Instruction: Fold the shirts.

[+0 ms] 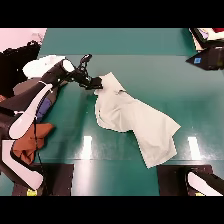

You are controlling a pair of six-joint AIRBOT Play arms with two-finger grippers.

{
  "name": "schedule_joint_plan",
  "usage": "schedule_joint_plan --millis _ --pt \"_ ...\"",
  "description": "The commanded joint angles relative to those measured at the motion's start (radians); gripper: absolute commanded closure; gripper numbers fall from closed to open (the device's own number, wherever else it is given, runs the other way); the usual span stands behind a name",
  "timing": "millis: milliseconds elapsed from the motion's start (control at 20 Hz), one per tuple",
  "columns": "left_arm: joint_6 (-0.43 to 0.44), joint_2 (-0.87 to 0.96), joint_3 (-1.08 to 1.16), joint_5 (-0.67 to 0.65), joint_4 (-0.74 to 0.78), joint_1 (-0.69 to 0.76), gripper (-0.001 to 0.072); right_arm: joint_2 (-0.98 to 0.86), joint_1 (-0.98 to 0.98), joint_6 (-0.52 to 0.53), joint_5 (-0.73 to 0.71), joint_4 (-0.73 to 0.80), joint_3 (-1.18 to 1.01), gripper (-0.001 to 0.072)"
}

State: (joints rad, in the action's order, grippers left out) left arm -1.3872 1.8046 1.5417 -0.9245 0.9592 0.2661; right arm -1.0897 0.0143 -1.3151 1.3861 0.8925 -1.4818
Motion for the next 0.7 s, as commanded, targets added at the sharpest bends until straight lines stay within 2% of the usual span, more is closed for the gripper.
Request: schedule_joint_plan --millis 0,50,250,400,550,650 --pt "0.0 0.011 0.006 0.049 -0.024 -0.006 0.0574 0.0 -0.006 -0.004 -0.041 0.001 0.106 0.0382" --pt "0.0 0.011 0.022 0.042 -0.024 -0.013 0.0678 0.0 -0.015 -0.004 -0.044 0.001 0.133 0.0382" --pt "0.0 -0.011 0.15 -0.069 -0.018 -0.088 0.0685 0.0 -0.112 -0.004 -0.009 0.002 0.256 0.0382" --pt "0.008 -0.108 0.17 -0.077 0.013 -0.163 0.0685 0.0 -0.211 -0.004 0.002 0.002 0.39 0.0383" --pt "0.035 -0.182 0.17 -0.129 0.074 -0.206 0.0685 -0.001 -0.243 -0.003 -0.101 0.002 0.549 0.0383" --pt "0.034 -0.194 0.17 -0.15 0.092 -0.208 0.0684 -0.031 -0.214 -0.002 -0.186 -0.002 0.636 0.0338"
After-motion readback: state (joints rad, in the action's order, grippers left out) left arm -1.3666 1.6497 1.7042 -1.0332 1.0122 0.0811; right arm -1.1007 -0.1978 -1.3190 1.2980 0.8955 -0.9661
